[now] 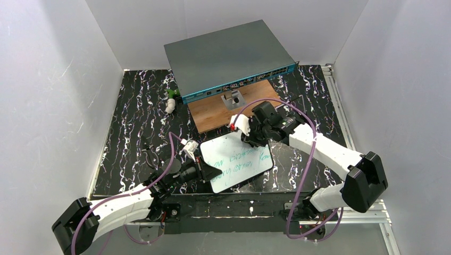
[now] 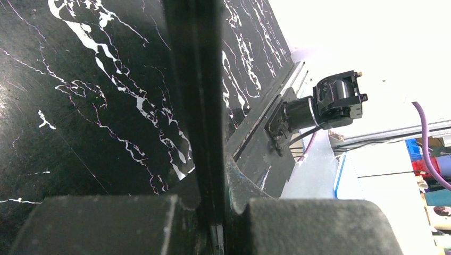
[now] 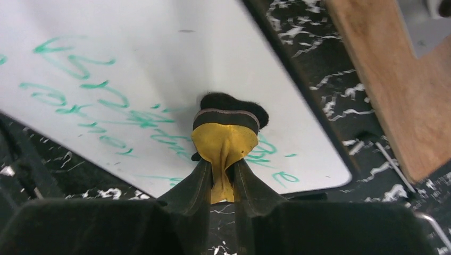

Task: Erase the whiteboard
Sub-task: Erase the whiteboard at the center of the board.

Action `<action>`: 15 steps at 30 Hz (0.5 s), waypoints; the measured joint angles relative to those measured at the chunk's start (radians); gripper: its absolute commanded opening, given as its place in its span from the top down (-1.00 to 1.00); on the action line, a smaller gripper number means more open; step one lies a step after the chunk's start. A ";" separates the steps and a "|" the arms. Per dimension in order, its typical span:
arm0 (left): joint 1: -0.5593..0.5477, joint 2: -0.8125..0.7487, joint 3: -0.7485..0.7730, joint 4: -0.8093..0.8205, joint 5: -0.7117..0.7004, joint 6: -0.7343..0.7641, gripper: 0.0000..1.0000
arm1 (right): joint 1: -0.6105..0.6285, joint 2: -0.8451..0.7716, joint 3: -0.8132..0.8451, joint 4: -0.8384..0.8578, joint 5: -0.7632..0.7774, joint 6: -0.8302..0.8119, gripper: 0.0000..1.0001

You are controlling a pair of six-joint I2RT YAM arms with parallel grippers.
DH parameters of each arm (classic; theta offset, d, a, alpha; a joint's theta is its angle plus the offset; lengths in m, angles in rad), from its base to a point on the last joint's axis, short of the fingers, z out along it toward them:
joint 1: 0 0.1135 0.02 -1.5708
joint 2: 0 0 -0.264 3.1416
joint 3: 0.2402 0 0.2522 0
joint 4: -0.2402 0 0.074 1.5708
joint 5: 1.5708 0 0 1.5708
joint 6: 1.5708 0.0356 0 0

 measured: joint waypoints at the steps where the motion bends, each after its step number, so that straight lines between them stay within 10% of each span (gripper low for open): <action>1: 0.000 -0.001 0.000 0.000 0.000 0.001 1.00 | 0.000 -0.005 -0.008 -0.009 -0.019 -0.013 0.97; 15: 0.000 -0.002 -0.013 0.023 0.001 0.018 1.00 | 0.028 0.018 0.064 -0.080 -0.121 0.006 0.97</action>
